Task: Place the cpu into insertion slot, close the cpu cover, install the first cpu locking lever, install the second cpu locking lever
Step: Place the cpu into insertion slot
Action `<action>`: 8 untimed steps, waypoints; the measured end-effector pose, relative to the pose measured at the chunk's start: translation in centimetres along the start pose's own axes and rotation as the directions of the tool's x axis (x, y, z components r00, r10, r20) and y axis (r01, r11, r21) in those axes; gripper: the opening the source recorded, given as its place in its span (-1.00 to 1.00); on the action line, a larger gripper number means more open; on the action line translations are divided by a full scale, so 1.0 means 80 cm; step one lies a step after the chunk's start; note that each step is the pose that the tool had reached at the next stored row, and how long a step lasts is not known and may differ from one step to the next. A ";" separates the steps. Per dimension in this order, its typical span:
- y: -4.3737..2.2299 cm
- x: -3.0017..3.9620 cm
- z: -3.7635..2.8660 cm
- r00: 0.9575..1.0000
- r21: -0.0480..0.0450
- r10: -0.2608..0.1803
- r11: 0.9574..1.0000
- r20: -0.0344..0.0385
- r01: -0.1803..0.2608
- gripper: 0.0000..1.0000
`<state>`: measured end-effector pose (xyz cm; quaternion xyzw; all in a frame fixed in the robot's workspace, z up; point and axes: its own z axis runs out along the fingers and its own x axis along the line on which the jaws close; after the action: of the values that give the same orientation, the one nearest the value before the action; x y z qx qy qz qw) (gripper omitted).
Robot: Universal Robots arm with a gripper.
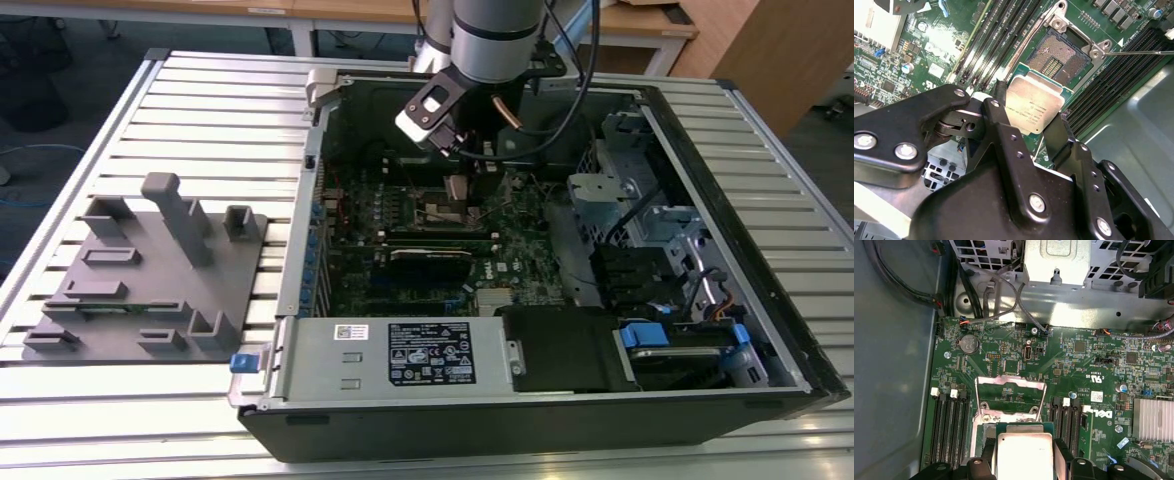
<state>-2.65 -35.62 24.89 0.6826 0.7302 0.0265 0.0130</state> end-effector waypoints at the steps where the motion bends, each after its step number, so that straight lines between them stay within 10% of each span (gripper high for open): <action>1: 0.0000 0.0000 0.0004 1.000 0.000 0.000 1.000 0.000 0.000 0.08; 8: -0.0001 -0.0001 0.0025 1.000 0.000 0.000 1.000 0.000 0.000 0.08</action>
<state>-2.65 -35.62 24.68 0.6826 0.7302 0.0264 0.0130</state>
